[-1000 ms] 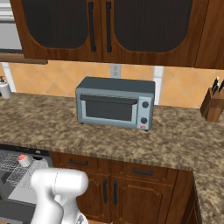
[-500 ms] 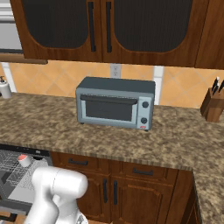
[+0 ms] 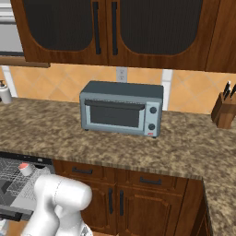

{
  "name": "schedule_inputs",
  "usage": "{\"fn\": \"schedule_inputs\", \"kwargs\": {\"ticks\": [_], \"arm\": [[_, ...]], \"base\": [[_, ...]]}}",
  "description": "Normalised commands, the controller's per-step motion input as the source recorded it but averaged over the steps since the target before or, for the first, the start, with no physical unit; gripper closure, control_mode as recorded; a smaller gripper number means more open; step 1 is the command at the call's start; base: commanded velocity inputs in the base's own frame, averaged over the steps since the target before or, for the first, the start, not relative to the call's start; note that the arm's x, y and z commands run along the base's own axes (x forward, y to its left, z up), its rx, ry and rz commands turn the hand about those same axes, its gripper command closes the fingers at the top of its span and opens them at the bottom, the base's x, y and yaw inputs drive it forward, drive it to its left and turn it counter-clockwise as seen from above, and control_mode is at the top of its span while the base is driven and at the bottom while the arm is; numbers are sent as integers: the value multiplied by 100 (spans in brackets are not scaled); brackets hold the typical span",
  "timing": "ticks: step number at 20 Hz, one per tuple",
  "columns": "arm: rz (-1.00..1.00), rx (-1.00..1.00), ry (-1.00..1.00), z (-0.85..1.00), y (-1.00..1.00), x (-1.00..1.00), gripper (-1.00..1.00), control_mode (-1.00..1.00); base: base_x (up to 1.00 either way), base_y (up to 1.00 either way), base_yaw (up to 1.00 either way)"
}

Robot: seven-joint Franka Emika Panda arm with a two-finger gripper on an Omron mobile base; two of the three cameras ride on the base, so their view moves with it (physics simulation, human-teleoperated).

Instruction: Pick up the cup and bowl from the counter, place them in the dishwasher, and close the dishwasher door.

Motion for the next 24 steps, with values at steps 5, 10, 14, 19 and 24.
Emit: {"fn": "schedule_inputs", "kwargs": {"ticks": [5,10,14,19,24], "arm": [[6,32,-40,61,-1,100,-100,-100],[8,29,-34,68,0,100,-100,-100],[9,24,-28,74,0,100,-100,-100],[5,18,-19,55,1,100,-100,-100],[5,9,-1,-24,0,100,-100,-100]], "base": [[0,0,0],[0,0,0],[0,0,0],[0,0,0],[0,0,0]]}}
